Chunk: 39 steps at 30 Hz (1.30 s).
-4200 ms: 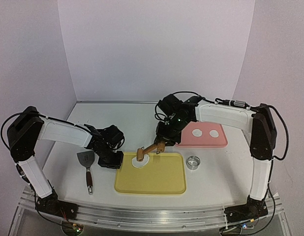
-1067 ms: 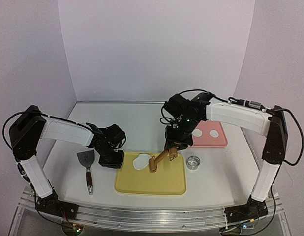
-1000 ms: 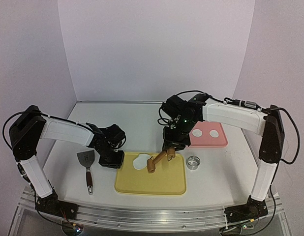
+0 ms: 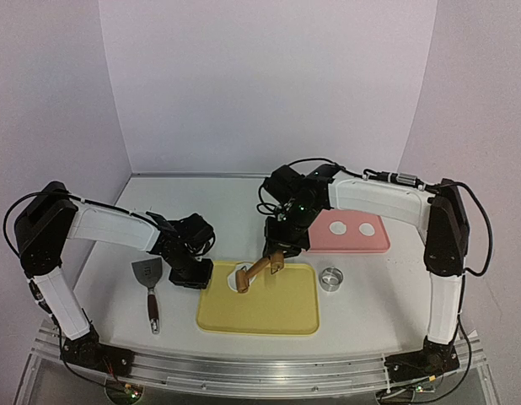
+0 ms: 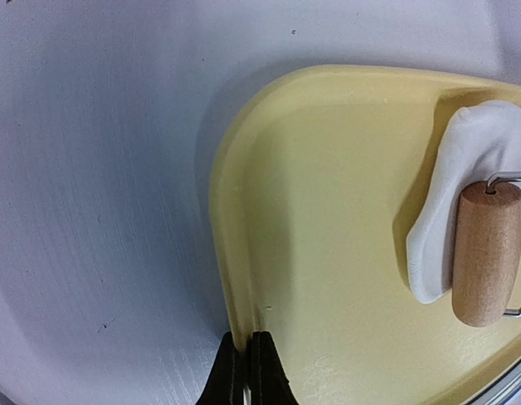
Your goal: Roll out the dumpling wrappers from the dough
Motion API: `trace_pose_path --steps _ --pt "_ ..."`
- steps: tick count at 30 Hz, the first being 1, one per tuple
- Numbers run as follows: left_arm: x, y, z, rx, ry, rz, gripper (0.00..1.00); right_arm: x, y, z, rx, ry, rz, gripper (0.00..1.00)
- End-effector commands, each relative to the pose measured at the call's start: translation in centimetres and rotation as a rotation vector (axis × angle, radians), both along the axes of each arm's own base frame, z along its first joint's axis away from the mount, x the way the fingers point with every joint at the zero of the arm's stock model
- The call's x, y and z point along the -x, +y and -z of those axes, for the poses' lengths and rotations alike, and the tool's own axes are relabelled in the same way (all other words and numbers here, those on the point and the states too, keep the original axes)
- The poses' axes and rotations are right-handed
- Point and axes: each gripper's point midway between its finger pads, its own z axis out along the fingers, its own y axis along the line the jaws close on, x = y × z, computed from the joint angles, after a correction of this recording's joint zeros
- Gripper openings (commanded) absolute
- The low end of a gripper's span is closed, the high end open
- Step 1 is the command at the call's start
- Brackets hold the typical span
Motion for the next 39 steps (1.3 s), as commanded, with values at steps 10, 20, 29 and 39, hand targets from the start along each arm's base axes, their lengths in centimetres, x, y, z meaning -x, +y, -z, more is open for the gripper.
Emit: trace_pose_path --steps 10,20,29,39 --pt "0.4 0.0 1.5 -0.033 0.012 0.059 0.0 1.2 -4.2 6.7 0.288 0.091 -0.012 0.0" --pt "0.3 -0.1 1.5 -0.033 0.012 0.067 0.0 1.4 -4.2 8.8 0.382 0.104 -0.043 0.0" --pt "0.1 -0.4 1.4 -0.027 0.013 0.056 0.0 1.6 -3.7 10.0 0.406 0.122 -0.066 0.0" --pt "0.0 -0.6 1.2 -0.021 0.01 0.055 0.0 2.0 -2.8 11.2 0.428 0.129 -0.107 0.0"
